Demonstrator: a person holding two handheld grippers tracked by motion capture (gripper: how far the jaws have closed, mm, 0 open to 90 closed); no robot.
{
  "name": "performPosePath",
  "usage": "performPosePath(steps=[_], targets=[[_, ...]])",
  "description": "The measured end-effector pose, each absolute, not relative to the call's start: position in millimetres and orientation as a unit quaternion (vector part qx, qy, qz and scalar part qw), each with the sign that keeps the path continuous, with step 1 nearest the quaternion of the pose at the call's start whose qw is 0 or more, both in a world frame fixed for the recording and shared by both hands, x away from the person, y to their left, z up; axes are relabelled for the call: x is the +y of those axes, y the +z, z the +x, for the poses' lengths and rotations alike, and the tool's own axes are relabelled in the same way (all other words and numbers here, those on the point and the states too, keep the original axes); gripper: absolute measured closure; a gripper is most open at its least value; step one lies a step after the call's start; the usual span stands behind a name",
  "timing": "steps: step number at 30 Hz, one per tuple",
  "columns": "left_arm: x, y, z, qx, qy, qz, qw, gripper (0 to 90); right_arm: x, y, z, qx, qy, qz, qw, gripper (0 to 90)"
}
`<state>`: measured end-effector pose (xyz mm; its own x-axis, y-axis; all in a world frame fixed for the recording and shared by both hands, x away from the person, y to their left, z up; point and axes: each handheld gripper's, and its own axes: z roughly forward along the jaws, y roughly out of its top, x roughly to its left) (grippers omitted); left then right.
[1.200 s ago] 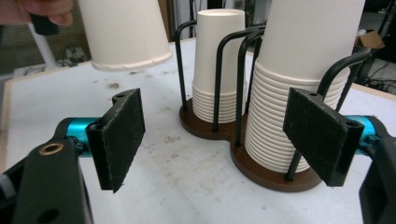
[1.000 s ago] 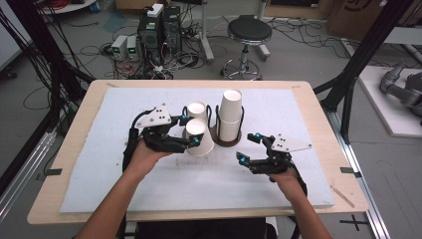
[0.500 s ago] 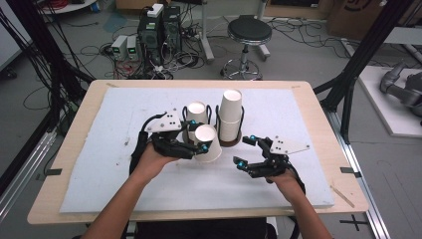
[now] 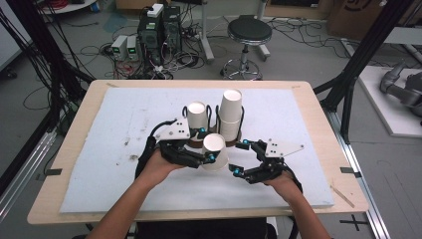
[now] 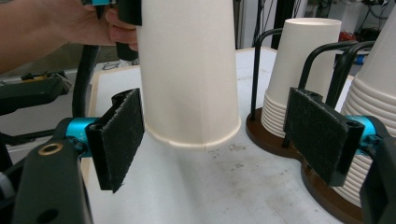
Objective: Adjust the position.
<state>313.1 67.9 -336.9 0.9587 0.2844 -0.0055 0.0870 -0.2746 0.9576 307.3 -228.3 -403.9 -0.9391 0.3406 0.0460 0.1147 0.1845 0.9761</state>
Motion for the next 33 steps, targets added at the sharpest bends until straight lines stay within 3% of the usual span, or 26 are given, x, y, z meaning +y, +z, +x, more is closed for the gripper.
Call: performPosePath(steps=[21,23,30,31,33], targets=[[49.8,-339.9,303.3,0.097,0.051,0.78,0.616,36.0,-210.2,-405.9,301.2,0.768,0.627,0.108,0.067,21.3],[50.2,-340.7,304.1,0.098,0.046,0.778,0.619,36.2,-210.9,-405.4,301.3,0.77,0.627,0.095,0.062,29.8],[52.8,-344.2,304.6,0.102,0.042,0.779,0.617,35.9,-213.2,-404.7,302.6,0.777,0.619,0.092,0.06,36.6],[53.7,-343.6,304.2,0.094,0.054,0.791,0.602,34.6,-213.3,-404.6,302.5,0.783,0.612,0.088,0.063,37.3],[53.9,-343.0,303.7,0.097,0.064,0.795,0.595,22.7,-213.8,-403.8,302.4,0.786,0.608,0.088,0.065,37.4]])
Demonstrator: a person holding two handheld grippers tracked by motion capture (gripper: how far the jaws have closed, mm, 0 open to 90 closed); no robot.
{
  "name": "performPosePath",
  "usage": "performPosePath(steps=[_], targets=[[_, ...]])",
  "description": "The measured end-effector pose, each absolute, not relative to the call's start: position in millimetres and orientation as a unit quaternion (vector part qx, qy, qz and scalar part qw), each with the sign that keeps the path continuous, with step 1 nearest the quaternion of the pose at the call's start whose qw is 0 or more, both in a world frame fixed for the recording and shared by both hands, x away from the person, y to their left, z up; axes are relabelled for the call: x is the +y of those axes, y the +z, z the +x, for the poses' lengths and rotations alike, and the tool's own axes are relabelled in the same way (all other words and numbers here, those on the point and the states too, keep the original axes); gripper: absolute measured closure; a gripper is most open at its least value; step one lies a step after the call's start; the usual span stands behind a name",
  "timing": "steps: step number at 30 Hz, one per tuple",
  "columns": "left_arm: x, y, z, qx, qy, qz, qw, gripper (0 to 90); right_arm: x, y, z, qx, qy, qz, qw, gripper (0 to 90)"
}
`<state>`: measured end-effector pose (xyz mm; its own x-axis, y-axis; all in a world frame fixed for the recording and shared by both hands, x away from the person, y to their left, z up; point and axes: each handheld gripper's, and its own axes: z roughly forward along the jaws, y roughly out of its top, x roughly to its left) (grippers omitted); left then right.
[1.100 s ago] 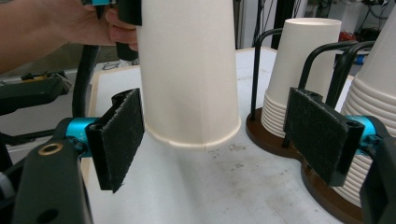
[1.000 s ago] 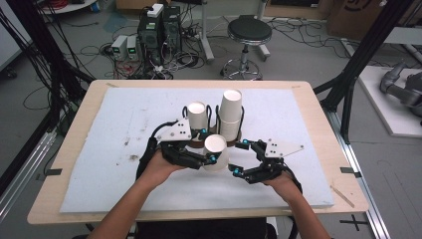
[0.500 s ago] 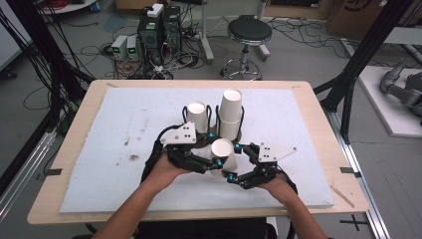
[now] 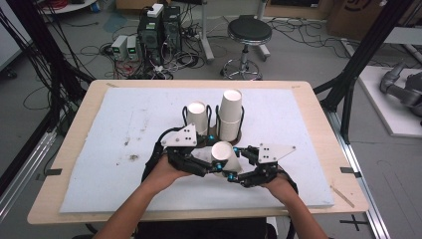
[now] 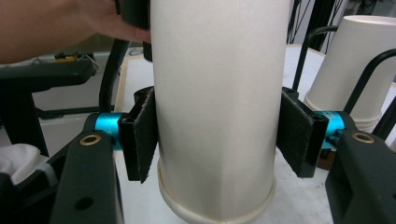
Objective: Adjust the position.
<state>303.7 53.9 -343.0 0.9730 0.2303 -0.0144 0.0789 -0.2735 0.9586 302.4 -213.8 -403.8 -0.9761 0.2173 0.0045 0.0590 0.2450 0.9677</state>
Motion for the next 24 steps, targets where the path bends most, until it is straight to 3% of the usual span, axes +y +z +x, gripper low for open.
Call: performPosePath(steps=[9,15,18,24], targets=[[42.9,-333.4,305.3,0.062,0.051,0.814,0.575,20.8,-213.8,-401.2,302.1,0.805,0.585,0.074,0.06,37.2],[40.5,-338.6,311.1,0.041,0.02,0.827,0.561,35.9,-211.7,-402.2,301.1,0.811,0.58,0.063,0.047,38.0],[40.4,-339.8,312.0,0.039,0.018,0.829,0.557,36.5,-212.0,-403.0,301.5,0.814,0.576,0.06,0.046,38.2],[45.4,-342.2,313.1,0.056,0.01,0.808,0.586,36.4,-211.9,-402.8,301.9,0.804,0.589,0.067,0.045,28.7]])
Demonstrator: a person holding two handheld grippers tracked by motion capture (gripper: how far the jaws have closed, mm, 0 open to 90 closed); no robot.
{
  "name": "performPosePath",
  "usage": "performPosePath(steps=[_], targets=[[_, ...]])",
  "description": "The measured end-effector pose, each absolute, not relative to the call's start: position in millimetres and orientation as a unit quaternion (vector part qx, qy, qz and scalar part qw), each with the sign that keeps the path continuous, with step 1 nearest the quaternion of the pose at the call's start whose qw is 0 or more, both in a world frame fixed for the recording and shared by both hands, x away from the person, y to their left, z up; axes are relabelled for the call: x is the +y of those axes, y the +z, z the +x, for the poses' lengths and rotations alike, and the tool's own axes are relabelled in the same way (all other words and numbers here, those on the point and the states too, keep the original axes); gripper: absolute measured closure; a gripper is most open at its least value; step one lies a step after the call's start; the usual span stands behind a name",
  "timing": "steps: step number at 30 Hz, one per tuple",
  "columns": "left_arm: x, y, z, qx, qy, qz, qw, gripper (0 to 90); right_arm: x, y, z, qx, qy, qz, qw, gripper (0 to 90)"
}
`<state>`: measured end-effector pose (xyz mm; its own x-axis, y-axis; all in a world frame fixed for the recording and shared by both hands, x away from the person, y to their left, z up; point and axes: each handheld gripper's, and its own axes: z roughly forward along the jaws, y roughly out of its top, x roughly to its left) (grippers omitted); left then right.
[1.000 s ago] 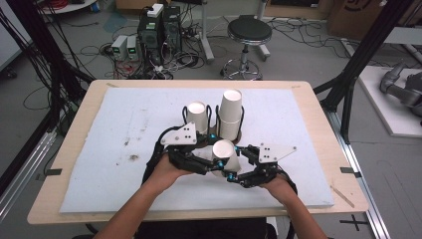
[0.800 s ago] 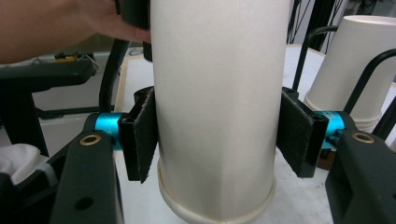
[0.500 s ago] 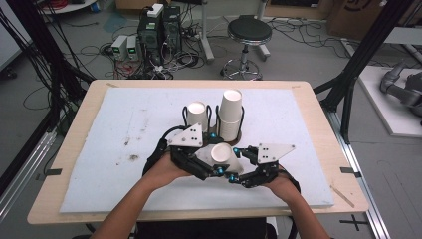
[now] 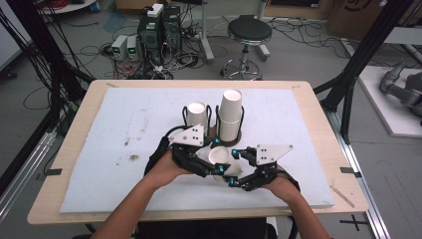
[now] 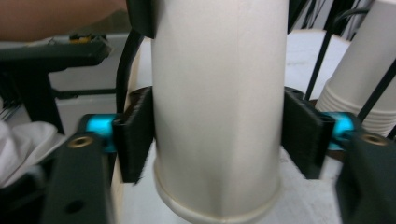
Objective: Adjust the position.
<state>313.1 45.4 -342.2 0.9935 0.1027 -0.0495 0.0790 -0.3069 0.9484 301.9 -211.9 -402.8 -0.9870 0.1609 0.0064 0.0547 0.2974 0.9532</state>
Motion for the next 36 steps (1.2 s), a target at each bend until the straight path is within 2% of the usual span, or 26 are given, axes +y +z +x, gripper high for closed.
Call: performPosePath(steps=[1,5,11,13,14,18,22,25,28,33,36], targets=[[47.3,-342.1,313.3,0.06,0.01,0.798,0.6,36.4,-211.3,-402.3,300.9,0.796,0.599,0.072,0.049,21.6],[52.8,-340.9,313.6,0.065,0.001,0.766,0.639,36.4,-208.0,-402.8,300.3,0.788,0.609,0.077,0.05,21.0],[55.9,-345.4,315.0,0.071,-0.014,0.752,0.655,36.6,-209.8,-401.8,300.8,0.781,0.618,0.073,0.052,29.2],[57.3,-347.3,315.5,0.071,-0.016,0.755,0.651,36.6,-213.6,-401.2,301.7,0.783,0.617,0.067,0.046,37.0],[57.8,-348.4,316.0,0.07,-0.018,0.76,0.646,36.6,-213.8,-401.5,302.0,0.788,0.611,0.063,0.047,38.0],[58.9,-350.4,315.3,0.069,-0.013,0.784,0.616,36.0,-212.6,-403.5,302.1,0.803,0.591,0.058,0.056,39.8],[59.4,-345.0,313.7,0.067,0.008,0.806,0.588,26.2,-212.4,-402.2,302.3,0.808,0.583,0.057,0.062,39.7],[60.5,-343.9,315.2,0.07,0.008,0.806,0.588,25.9,-212.7,-401.3,302.4,0.812,0.577,0.057,0.062,39.9],[59.5,-345.9,317.9,0.064,-0.005,0.812,0.58,27.4,-211.8,-401.9,302.2,0.817,0.571,0.055,0.061,40.0],[58.4,-348.0,319.5,0.047,-0.027,0.812,0.581,36.2,-209.8,-403.3,302.4,0.823,0.564,0.049,0.052,40.1],[58.4,-348.6,319.8,0.042,-0.026,0.814,0.579,36.5,-210.5,-403.6,302.4,0.823,0.564,0.048,0.05,38.3]])
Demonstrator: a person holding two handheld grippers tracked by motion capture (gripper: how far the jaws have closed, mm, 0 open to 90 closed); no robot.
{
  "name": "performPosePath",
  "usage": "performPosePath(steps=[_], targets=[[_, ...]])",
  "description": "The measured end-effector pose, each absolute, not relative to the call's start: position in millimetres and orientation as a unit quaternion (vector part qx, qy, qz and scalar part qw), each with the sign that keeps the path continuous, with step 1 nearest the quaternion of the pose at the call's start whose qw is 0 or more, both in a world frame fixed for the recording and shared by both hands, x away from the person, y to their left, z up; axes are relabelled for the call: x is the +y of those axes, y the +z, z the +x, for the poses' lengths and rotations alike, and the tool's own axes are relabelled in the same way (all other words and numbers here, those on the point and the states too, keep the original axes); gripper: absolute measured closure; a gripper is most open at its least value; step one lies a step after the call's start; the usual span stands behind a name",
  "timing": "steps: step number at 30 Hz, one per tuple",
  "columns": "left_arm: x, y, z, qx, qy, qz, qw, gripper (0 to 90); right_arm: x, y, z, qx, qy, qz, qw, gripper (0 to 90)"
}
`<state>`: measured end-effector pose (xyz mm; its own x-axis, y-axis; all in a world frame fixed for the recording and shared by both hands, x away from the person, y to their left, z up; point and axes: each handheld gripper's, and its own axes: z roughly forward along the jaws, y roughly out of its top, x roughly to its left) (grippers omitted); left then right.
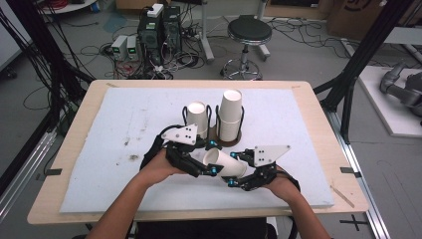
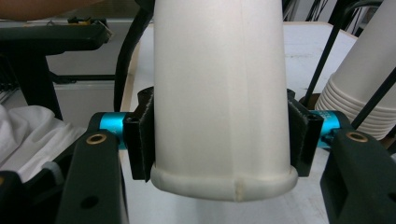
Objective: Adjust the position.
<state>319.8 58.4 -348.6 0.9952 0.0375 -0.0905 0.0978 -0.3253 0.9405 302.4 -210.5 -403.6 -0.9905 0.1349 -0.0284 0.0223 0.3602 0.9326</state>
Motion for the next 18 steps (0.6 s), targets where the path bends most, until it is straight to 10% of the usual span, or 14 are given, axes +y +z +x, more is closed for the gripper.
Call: performPosePath(steps=[9,18], targets=[[67.4,-349.7,325.2,0.058,-0.057,0.759,0.646,36.4,-213.6,-405.5,303.9,0.785,0.615,0.076,0.014,23.7],[70.6,-355.6,324.8,0.06,-0.062,0.758,0.647,36.4,-221.2,-402.1,304.8,0.781,0.621,0.064,0.021,36.9]])
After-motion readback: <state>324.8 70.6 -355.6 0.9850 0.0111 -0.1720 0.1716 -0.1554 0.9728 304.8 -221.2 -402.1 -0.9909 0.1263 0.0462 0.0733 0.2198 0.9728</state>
